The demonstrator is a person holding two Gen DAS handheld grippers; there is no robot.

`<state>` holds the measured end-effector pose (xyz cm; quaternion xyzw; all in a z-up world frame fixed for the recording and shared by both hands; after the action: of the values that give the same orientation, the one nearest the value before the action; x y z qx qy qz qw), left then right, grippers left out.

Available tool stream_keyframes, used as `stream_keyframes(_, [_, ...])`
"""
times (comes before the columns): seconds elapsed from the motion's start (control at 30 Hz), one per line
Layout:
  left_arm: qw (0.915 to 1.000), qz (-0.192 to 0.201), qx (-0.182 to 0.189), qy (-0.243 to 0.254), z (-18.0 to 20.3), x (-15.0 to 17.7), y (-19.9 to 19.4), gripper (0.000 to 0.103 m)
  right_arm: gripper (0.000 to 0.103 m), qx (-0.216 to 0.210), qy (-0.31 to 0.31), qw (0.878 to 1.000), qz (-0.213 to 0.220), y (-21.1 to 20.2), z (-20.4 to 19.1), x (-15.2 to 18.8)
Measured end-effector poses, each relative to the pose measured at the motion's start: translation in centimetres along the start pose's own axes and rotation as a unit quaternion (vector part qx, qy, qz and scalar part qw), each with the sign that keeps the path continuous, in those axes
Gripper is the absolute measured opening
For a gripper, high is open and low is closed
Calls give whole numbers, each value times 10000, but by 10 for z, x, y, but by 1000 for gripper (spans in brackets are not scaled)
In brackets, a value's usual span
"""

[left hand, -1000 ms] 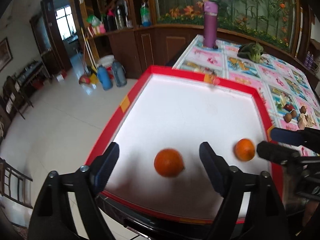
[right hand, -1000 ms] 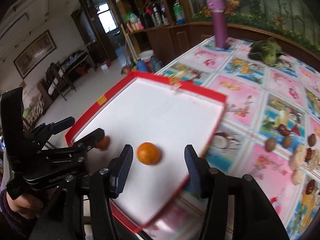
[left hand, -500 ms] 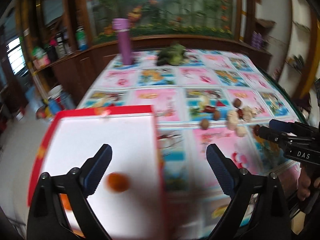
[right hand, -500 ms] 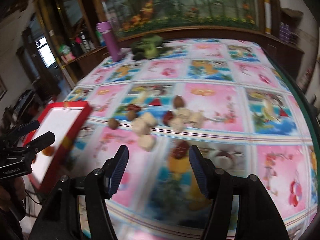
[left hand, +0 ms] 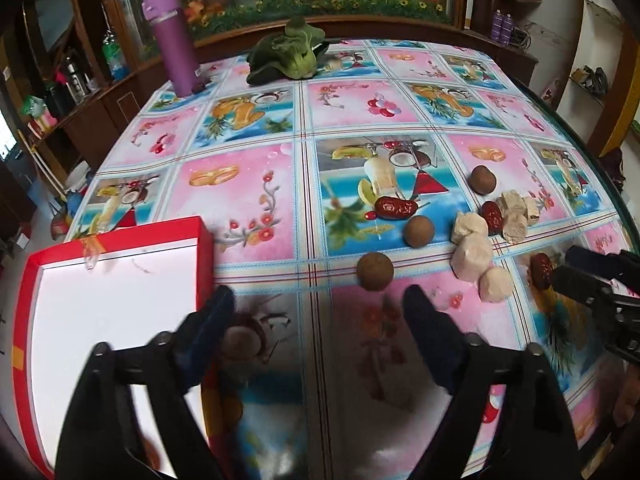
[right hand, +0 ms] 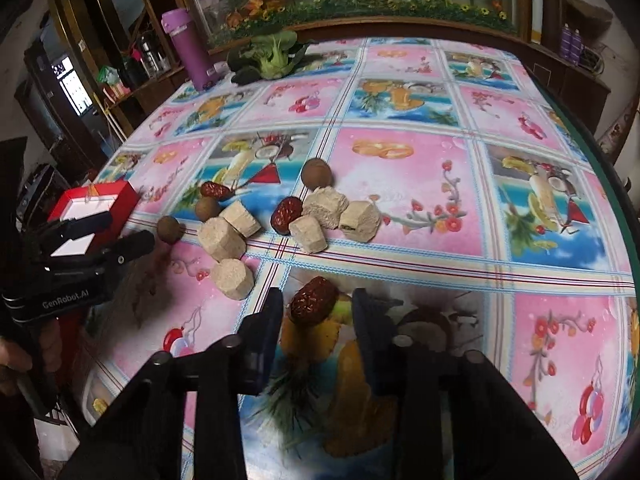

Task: Organize fruits
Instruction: 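Grasp a brown round ball with the left gripper while the right grasps a red date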

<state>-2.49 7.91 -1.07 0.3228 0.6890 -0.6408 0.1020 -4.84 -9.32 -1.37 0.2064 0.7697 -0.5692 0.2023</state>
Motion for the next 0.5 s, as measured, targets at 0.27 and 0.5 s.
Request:
stream_keyframes(0.27, [9998,-133,127,81,5,-9,18,76,24,170,-138,9998,-11,2,-2,1])
stream_keyframes(0.5, [9987,-244,448,63,14,-13,29,57,23,178,-136,9997,21,1,-2,1])
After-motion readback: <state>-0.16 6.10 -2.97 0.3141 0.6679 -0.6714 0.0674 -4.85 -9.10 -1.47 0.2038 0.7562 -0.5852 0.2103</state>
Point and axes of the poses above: each gripper's, at about its wrist camera, not at the fingertips, and y roughly the way its jaws point, z to its right, x to its underside, the point moved 5 cm from there along y, roughly the way its jaws point, and after that the axes turned 10 degrees about y, right-handed, at the moved point
